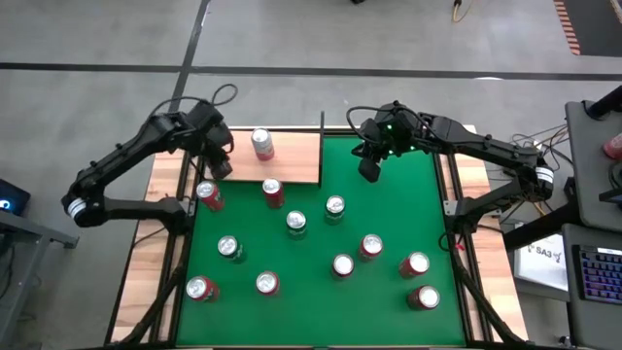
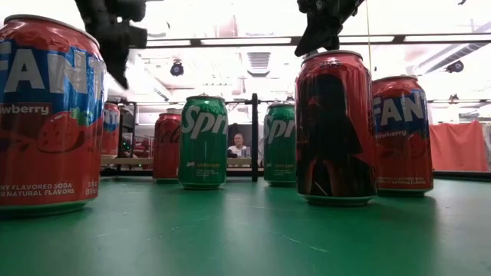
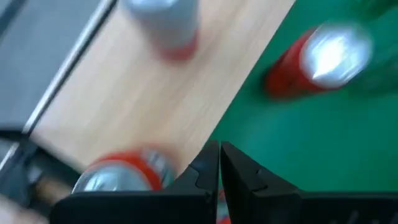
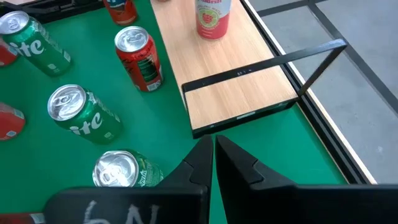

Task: Place canned beverage on shelf
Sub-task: Put the green soda can on the shelf

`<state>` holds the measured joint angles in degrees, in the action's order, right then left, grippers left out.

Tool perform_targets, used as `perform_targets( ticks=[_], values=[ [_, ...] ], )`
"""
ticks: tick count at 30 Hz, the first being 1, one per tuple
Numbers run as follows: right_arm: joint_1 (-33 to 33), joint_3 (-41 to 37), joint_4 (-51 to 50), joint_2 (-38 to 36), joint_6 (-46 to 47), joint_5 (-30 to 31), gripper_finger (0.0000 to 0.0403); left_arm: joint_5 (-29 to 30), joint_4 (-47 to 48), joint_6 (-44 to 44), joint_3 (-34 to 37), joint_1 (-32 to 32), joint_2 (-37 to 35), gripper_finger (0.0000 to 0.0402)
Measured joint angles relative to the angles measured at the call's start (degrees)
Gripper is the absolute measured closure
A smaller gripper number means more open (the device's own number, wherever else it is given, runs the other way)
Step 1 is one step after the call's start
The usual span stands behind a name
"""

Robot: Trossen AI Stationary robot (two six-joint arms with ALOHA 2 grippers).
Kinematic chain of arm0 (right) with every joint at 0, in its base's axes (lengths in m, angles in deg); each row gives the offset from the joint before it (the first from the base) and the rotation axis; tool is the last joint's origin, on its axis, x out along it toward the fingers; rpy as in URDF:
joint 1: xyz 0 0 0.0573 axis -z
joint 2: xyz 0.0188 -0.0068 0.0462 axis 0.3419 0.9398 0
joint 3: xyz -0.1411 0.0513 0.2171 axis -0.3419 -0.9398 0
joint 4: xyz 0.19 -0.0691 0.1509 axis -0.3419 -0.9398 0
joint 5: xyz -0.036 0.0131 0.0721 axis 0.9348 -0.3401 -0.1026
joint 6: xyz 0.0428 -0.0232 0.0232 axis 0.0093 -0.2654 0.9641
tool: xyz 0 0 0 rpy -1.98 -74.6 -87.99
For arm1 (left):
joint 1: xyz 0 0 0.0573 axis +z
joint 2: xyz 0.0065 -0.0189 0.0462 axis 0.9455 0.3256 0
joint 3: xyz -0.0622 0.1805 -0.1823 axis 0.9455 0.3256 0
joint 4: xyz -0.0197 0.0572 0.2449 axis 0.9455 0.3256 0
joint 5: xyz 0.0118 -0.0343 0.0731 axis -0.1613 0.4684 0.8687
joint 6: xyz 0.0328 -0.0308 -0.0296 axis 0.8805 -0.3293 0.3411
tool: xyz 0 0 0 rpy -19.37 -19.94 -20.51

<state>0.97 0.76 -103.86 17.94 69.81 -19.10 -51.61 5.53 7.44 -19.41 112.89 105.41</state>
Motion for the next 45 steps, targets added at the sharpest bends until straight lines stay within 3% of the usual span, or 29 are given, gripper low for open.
perform_targets(
  ticks=[7,12,20,26,35,45],
  values=[
    [-3.7,0.0,2.6,0.0,2.0,0.0,0.0394,-2.3,-8.6,-5.8,2.2,-6.4,-8.2,0.0402],
    [-7.0,-0.1,6.4,0.0,3.2,0.4,0.0394,-1.9,-20.7,-7.7,7.8,-13.1,-12.6,0.0402],
    [-12.1,-0.2,11.8,2.6,5.3,0.5,0.0394,-1.8,-43.3,-8.3,19.2,-21.9,-14.2,0.0402],
    [-14.7,-0.2,12.2,5.8,7.9,0.5,0.0394,-1.8,-54.1,-8.6,25.8,-25.7,-14.3,0.0402],
    [-15.8,-0.2,9.0,8.2,15.0,0.4,0.0394,-1.9,-62.4,-10.3,31.0,-29.8,-15.0,0.0402],
    [-15.1,-0.2,-9.7,8.0,33.2,1.6,0.0394,-1.9,-63.1,-8.0,30.6,-30.7,-15.0,0.0402]
  ],
)
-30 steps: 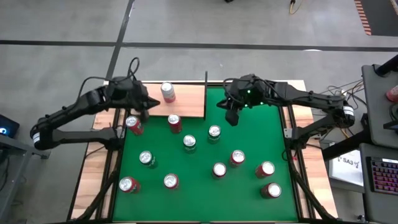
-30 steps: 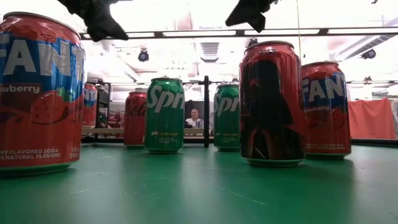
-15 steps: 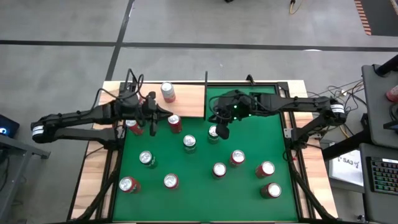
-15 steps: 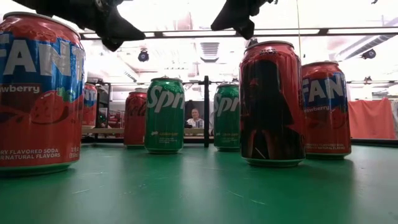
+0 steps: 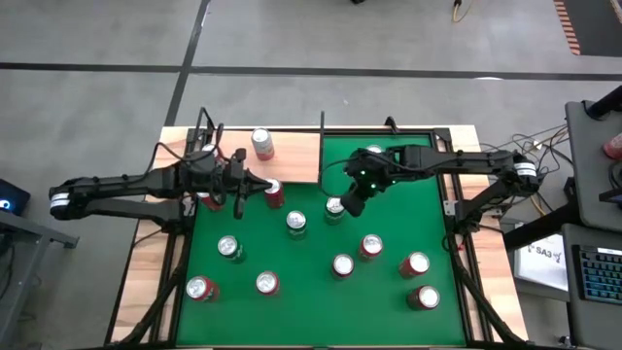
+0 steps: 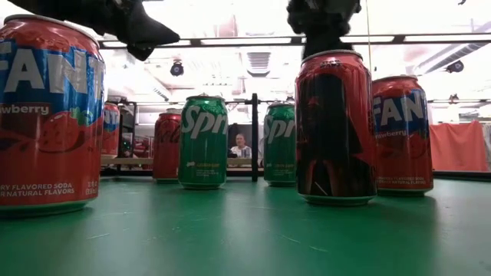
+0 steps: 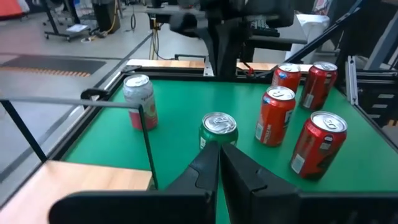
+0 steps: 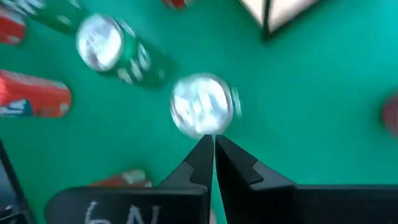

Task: Place canned beverage on shelf
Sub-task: Put the green soda can on the shelf

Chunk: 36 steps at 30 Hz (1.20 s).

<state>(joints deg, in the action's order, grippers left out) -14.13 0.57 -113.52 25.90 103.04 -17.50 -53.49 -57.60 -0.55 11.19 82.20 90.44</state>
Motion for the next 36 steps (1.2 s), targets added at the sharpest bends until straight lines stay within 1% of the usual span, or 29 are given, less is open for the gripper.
perform_targets(
  ticks=[4,6,9,11,14,19,25,32,36],
  values=[
    [-0.6,0.0,-6.4,0.0,7.9,-3.9,0.0394,0.2,-0.3,3.0,-0.5,0.0,0.0,0.0402],
    [-0.6,0.4,-10.0,0.0,11.6,-4.5,0.0394,0.5,-0.8,4.9,-0.9,0.0,0.0,0.0402],
    [-0.6,0.8,-15.8,-0.1,16.3,-4.1,0.0394,2.7,-1.1,6.6,-2.4,0.0,0.0,0.0402],
    [0.0,1.2,-19.6,-0.1,17.3,-3.2,0.0394,5.3,-1.3,7.4,-3.7,0.0,0.0,0.0402],
    [1.0,1.5,-21.9,-0.2,17.8,-0.7,0.0394,8.8,-1.3,9.8,-5.8,0.0,0.0,0.0402],
    [3.7,1.5,-22.1,-0.2,14.6,0.5,0.0394,9.8,-1.3,13.6,-8.2,0.0,0.0,0.0402],
    [5.4,1.5,-22.1,-0.2,12.9,0.4,0.0394,10.1,-1.5,14.1,-8.3,0.1,0.0,0.0402],
    [4.6,1.5,-21.0,-0.2,15.9,-3.0,0.0394,10.1,-1.6,13.5,-8.2,0.1,0.1,0.0402],
    [2.3,1.5,-15.8,-0.2,16.6,-3.3,0.0394,10.1,-1.6,13.0,-8.2,0.1,0.1,0.0402]
  ],
)
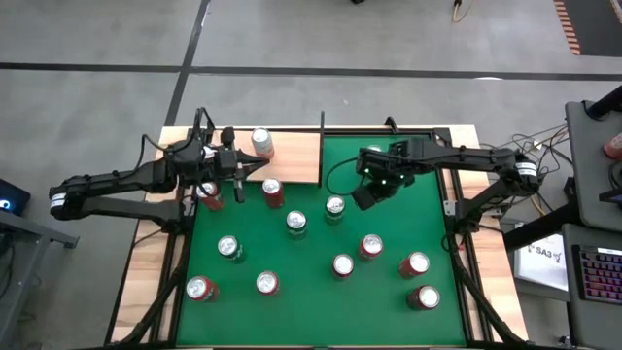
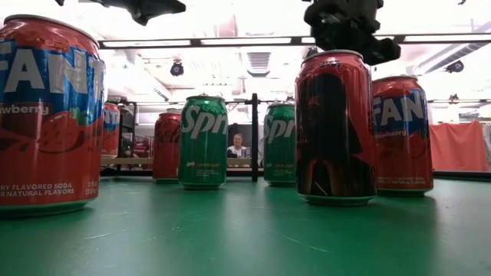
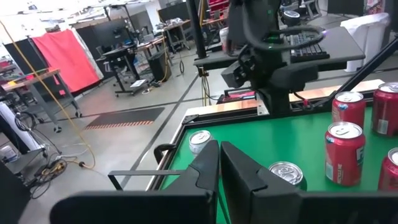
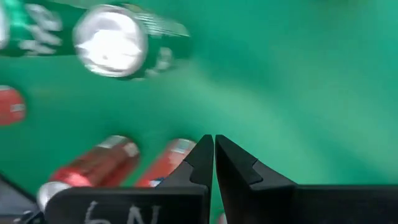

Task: Place canned beverage on shelf
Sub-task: Put the green soda can on the shelf

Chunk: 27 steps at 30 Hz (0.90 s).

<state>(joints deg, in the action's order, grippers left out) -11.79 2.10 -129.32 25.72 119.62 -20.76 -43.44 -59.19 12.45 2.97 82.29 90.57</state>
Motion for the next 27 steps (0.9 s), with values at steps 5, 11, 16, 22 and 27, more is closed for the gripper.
perform_targets(
  ticks=[5,11,16,22,27],
  values=[
    [-3.6,0.0,11.8,1.2,-2.0,4.1,0.0394,-0.1,-0.3,-1.6,0.0,0.0,0.0,0.0402],
    [-5.0,0.0,18.9,3.0,-14.3,6.6,0.0394,-0.1,-0.4,-2.6,0.1,0.0,0.0,0.0402],
    [-5.2,0.0,19.1,3.1,-29.3,6.7,0.0394,-0.2,-0.5,-3.7,0.1,0.0,0.0,0.0402],
    [-5.2,0.0,20.5,3.0,-32.2,6.7,0.0375,-0.3,-0.8,-4.1,0.1,0.0,0.2,0.0402],
    [-5.3,-0.5,20.1,3.9,-30.6,6.8,0.0296,-0.3,-1.3,-4.1,0.1,0.0,1.2,0.0402]
  ],
)
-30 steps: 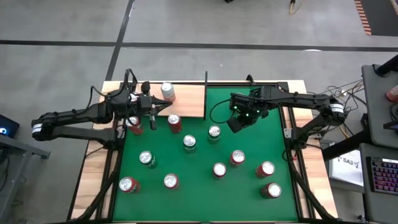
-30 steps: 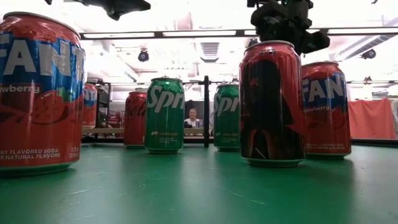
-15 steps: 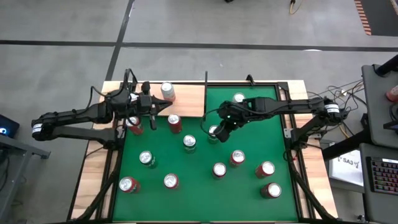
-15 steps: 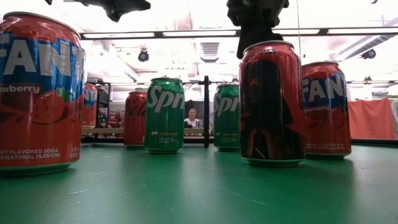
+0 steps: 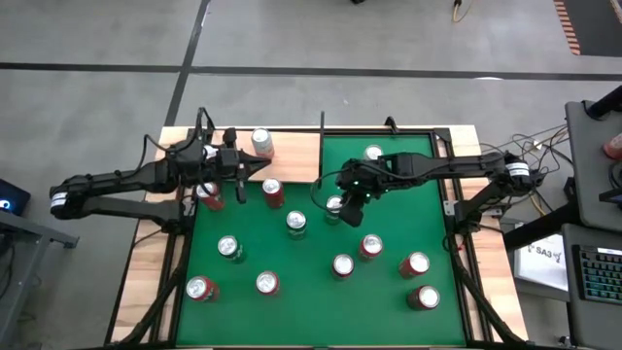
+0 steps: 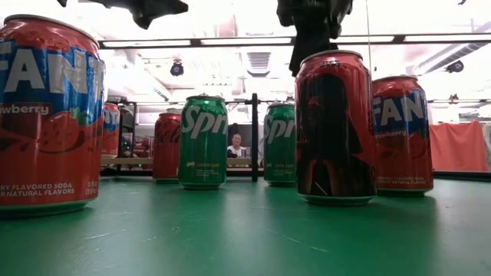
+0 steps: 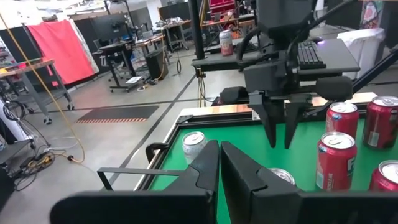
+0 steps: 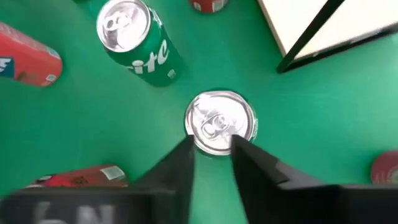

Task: Place canned beverage on shelf
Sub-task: Put the green soda can on the shelf

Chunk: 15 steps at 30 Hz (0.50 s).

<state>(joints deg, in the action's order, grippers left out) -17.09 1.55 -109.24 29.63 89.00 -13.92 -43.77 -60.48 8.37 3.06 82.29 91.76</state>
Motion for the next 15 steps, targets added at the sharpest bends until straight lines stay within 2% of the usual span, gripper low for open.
perform_targets(
  ticks=[5,10,12,15],
  values=[
    [-1.8,-0.2,0.6,2.1,-3.3,2.0,0.0172,0.0,0.1,1.3,0.0,0.0,0.6,0.0402],
    [-5.0,-0.2,2.8,6.0,-12.6,12.4,0.0056,0.4,0.0,2.1,0.0,0.0,0.4,0.0402],
    [-5.7,0.1,3.4,7.6,-14.8,14.3,0.0025,0.4,0.0,2.7,0.0,0.0,0.3,0.0402],
    [-5.7,0.8,3.5,9.5,-16.3,13.2,0.0009,0.4,-0.1,3.0,0.0,0.0,0.3,0.0402]
  ],
)
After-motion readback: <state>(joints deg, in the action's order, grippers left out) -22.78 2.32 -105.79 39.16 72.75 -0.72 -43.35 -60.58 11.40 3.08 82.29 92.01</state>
